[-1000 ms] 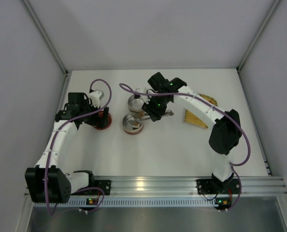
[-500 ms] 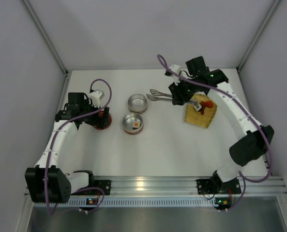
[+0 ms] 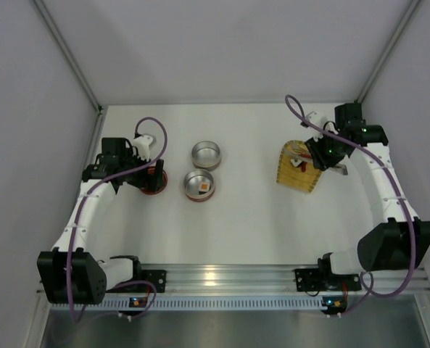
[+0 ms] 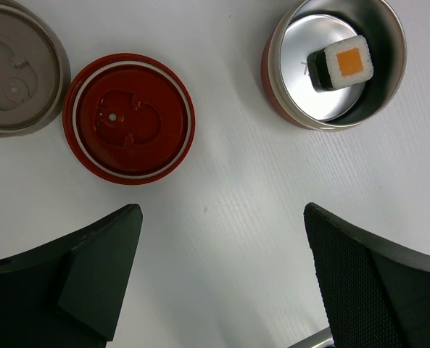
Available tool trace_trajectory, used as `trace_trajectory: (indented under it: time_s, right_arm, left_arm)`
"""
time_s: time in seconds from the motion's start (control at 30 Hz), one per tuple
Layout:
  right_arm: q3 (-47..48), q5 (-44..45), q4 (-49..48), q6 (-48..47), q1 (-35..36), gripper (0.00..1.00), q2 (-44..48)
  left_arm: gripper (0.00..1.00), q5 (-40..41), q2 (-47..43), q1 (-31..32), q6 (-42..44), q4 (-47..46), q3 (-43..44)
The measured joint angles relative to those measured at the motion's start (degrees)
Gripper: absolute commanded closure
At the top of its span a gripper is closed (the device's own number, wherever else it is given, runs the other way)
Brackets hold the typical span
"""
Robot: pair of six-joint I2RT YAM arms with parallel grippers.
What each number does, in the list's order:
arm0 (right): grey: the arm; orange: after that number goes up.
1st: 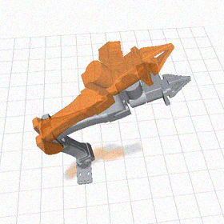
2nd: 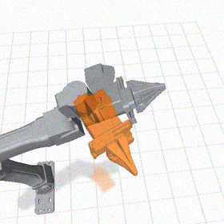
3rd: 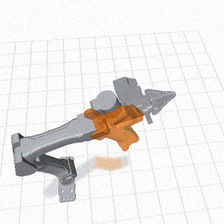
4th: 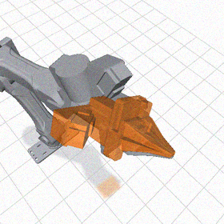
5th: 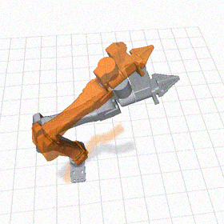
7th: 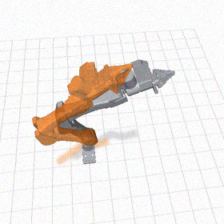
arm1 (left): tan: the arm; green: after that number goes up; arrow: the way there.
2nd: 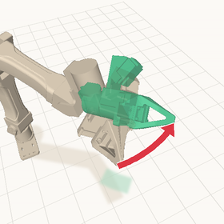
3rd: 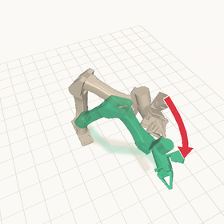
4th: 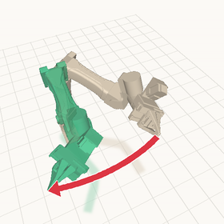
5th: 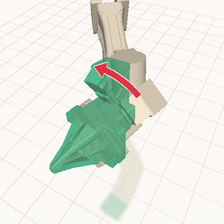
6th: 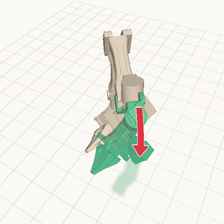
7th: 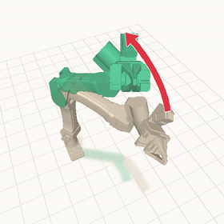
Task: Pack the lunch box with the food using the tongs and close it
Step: Pick up the fake food from the plate.
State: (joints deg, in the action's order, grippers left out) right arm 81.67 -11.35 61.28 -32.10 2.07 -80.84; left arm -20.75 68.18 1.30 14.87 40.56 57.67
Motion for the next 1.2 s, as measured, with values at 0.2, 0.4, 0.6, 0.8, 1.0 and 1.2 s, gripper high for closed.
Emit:
trace_trajectory:
  time_s: [0.2,0.4,0.6,0.8,1.0,1.2]
  right_arm:
    - [-5.5,3.9,-1.4,-2.5,0.0,0.63,4.6]
    - [-9.8,6.8,-3.2,-3.8,0.0,0.62,5.6]
    - [-11.3,8.3,-5.1,-3.9,0.0,0.61,5.9]
    - [-12.0,9.9,-7.6,-3.9,0.3,0.58,6.7]
    - [-13.8,11.3,-9.5,-3.9,1.8,0.56,7.3]
    - [-16.1,13.4,-10.6,-3.8,3.5,0.56,7.3]
  left_arm:
    - [0.02,0.0,0.4,0.0,0.0,0.2,0.1]
    - [0.02,0.0,0.4,0.0,0.0,0.2,0.1]
    - [0.02,0.0,0.4,0.0,0.0,0.2,0.1]
    - [0.02,0.0,0.5,0.0,0.0,0.3,0.4]
    - [0.02,0.0,0.8,0.0,0.0,0.5,0.6]
    - [0.02,0.0,1.0,0.0,0.0,0.7,0.9]
